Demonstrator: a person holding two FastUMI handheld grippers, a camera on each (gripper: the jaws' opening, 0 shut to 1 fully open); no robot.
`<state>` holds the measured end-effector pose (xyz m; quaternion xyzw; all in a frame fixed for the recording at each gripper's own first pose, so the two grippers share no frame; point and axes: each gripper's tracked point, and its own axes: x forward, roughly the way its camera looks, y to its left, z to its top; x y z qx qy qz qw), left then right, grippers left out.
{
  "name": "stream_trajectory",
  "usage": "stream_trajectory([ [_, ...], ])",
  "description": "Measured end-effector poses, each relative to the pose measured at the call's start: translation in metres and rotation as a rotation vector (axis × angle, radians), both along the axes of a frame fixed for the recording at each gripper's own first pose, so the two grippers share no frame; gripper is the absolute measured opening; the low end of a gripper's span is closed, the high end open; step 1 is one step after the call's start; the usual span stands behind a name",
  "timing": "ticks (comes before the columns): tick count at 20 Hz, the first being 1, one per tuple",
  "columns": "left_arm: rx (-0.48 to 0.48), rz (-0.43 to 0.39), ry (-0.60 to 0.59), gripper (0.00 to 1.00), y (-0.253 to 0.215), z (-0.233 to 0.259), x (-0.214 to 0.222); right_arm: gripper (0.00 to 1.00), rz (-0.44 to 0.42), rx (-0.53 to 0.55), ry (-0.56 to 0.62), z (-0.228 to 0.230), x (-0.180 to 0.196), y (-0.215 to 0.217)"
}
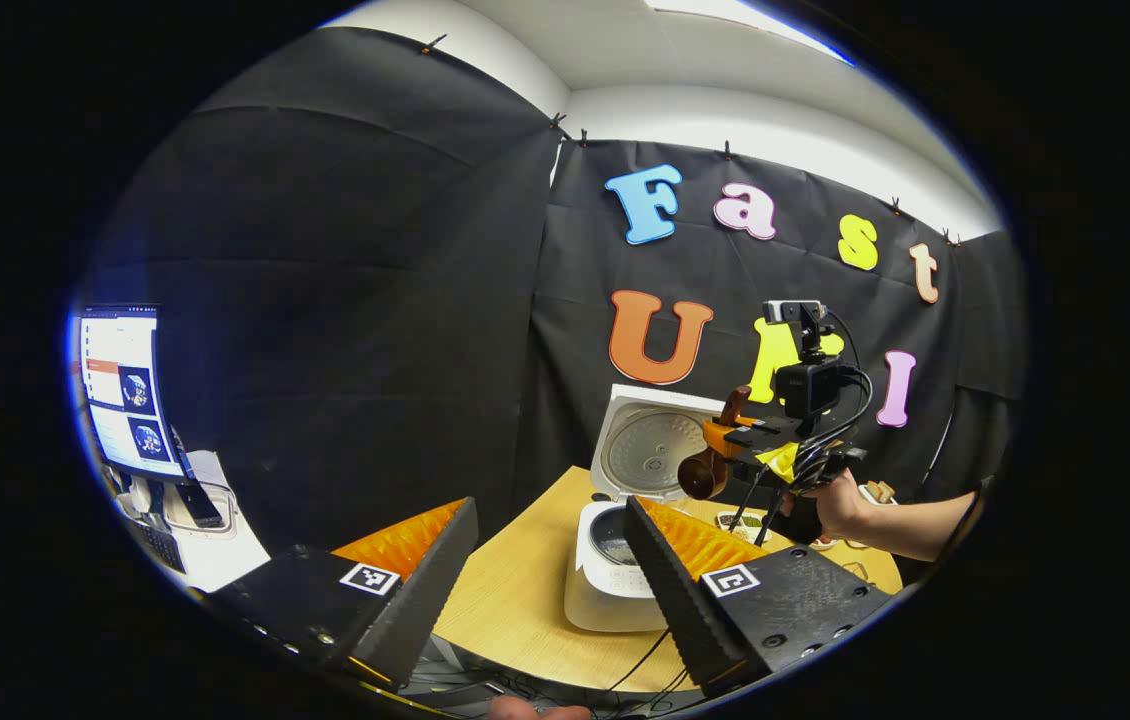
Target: Close the left gripper, press the button to open the rice cooker; take a wooden spoon from the chopstick holder with the right hand, scoop a spoonful of rice and pour it into the rice cooker, then put the wooden spoon back into the chopstick holder.
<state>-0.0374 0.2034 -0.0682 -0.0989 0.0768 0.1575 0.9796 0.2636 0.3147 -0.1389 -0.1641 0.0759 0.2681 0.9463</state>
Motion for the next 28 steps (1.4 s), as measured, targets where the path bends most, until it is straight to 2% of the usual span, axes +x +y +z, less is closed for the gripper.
stream_trajectory([
  [9,-0.015,-0.029,-0.040,0.94,-0.004,0.007,0.003,0.11,0.003,0.084,0.018,0.025,-0.015,-0.008],
  [17,-0.004,-0.131,-0.046,0.94,-0.060,0.013,0.022,0.11,-0.012,0.294,0.127,0.075,-0.039,-0.055],
  [19,0.003,-0.164,-0.063,0.94,-0.079,0.021,0.032,0.11,-0.034,0.371,0.167,0.085,-0.043,-0.083],
  [22,0.026,-0.220,-0.083,0.94,-0.107,0.027,0.050,0.11,-0.104,0.463,0.214,0.095,-0.042,-0.150],
  [25,0.031,-0.270,-0.105,0.94,-0.138,0.035,0.074,0.11,-0.216,0.521,0.219,0.103,-0.034,-0.237],
  [28,0.035,-0.314,-0.112,0.94,-0.167,0.034,0.088,0.11,-0.344,0.533,0.184,0.100,-0.036,-0.326],
])
